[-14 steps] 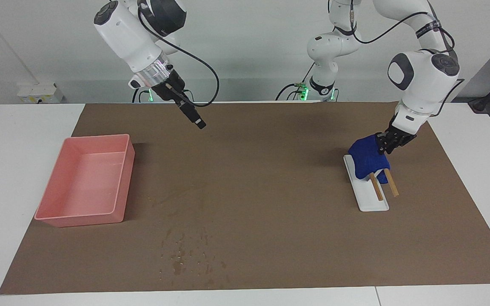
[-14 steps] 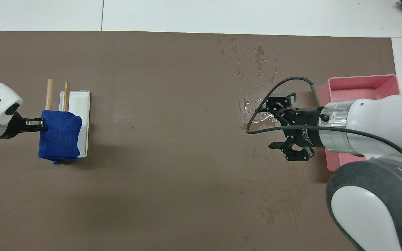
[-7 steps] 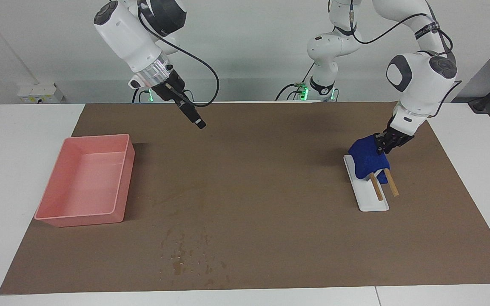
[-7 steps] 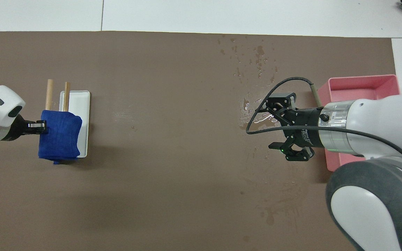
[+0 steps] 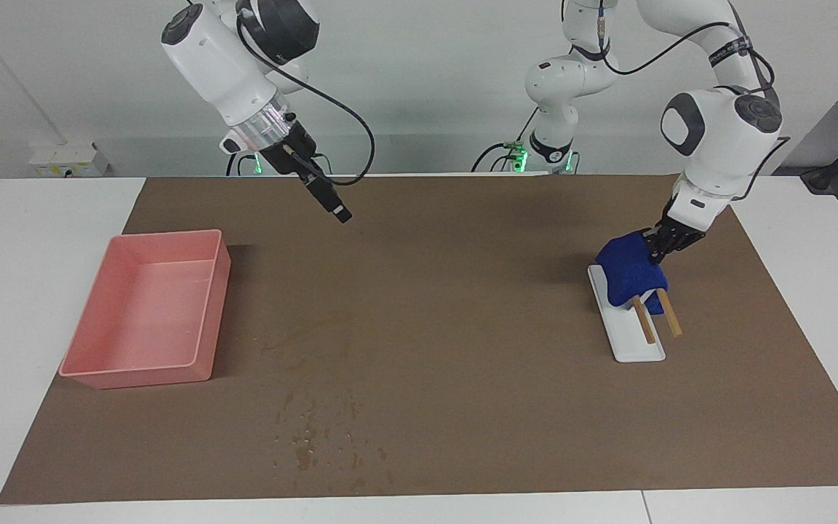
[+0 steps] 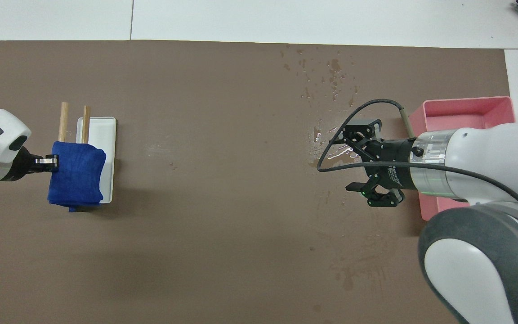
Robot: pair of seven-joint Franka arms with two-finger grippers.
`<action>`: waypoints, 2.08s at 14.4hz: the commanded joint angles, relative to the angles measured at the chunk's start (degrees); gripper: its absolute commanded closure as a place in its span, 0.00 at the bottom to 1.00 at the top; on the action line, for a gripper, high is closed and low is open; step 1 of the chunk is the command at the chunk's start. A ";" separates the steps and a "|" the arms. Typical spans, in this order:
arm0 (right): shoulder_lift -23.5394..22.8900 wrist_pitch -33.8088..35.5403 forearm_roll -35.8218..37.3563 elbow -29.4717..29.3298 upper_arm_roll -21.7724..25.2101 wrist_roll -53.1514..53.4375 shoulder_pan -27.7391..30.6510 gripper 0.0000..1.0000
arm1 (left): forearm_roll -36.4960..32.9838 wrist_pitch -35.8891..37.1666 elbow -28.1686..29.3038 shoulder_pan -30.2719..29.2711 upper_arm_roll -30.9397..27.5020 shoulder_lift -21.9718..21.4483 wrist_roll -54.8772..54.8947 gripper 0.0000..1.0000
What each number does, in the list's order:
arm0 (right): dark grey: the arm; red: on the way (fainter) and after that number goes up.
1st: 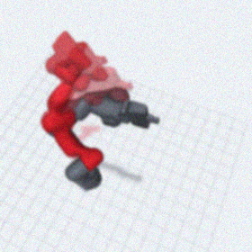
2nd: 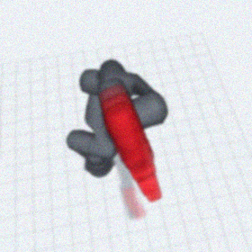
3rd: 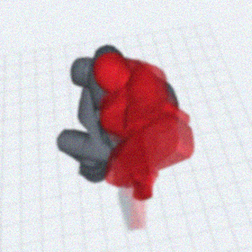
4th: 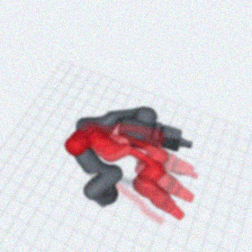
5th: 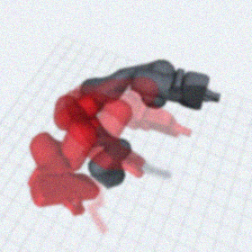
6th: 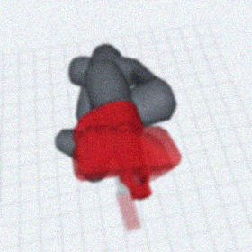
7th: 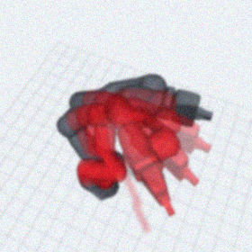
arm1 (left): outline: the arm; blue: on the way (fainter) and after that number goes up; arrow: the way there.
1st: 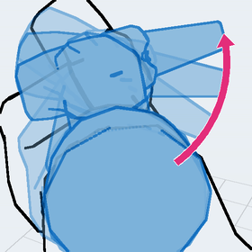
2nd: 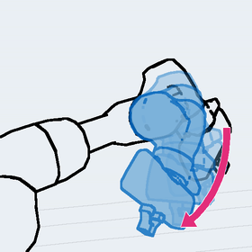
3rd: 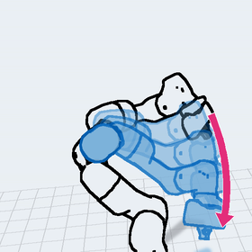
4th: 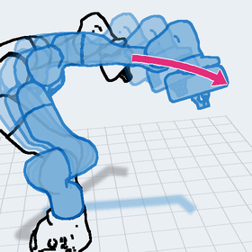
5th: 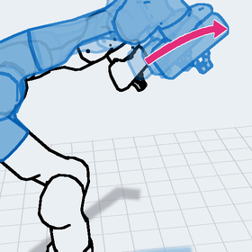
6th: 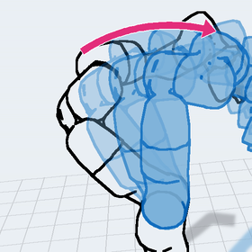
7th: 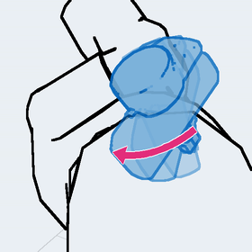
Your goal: Wipe water with towel using both arms
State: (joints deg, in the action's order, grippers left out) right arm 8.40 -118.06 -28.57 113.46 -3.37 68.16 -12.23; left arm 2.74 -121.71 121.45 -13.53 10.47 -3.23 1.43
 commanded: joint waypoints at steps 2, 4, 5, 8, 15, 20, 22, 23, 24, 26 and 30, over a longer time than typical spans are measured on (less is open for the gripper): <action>0.30 -1.55 -1.57 0.89 0.03 1.01 -0.25 0.00 | 11.81 6.91 -5.69 -0.27 -0.54 -0.64 -4.40 1.00; 0.21 -2.95 -3.32 1.33 0.03 1.88 -0.33 0.00 | 17.19 8.85 -7.88 -0.45 -0.46 -0.99 -10.88 1.00; 0.21 -4.01 -3.94 1.94 0.03 2.06 -1.20 0.00 | 20.09 10.16 -9.55 -0.36 -0.37 -1.08 -14.83 1.00; -0.75 -8.39 -6.48 2.56 0.03 7.23 -3.40 0.00 | 28.18 13.42 -15.79 0.52 1.03 -1.17 -33.35 1.00; -3.30 -15.18 -10.79 2.73 0.03 12.52 -6.93 0.00 | 33.30 5.63 -17.83 2.01 14.64 -3.01 -76.61 1.00; -4.36 -18.95 -12.82 2.47 0.03 19.52 -12.53 0.00 | 33.21 -4.48 -14.58 9.11 16.68 -4.06 -87.02 1.00; -4.36 -19.40 -12.91 2.38 0.03 21.49 -13.87 0.00 | 33.21 -8.79 -12.48 12.28 16.68 -4.85 -89.22 1.00; -4.36 -19.31 -13.00 2.30 0.03 21.49 -13.87 0.00 | 33.21 -9.33 -11.77 13.43 16.68 -5.03 -90.01 1.00; -4.36 -19.48 -13.09 2.30 0.03 21.49 -13.96 0.00 | 33.21 -9.42 -11.24 14.31 16.68 -5.56 -90.28 1.00; -4.36 -20.79 -13.09 2.30 0.03 21.31 -14.05 0.00 | 33.12 -8.73 -10.97 14.58 16.68 -5.74 -90.37 1.00; -4.71 -22.03 -13.09 2.56 0.12 17.90 -13.44 0.00 | 33.04 -7.59 -10.88 14.67 16.68 -5.91 -89.93 1.00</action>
State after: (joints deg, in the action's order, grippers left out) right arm 3.98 -138.71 -40.13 115.68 -3.08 89.30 -26.48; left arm 34.80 -129.64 108.89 0.55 27.90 -7.06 -88.35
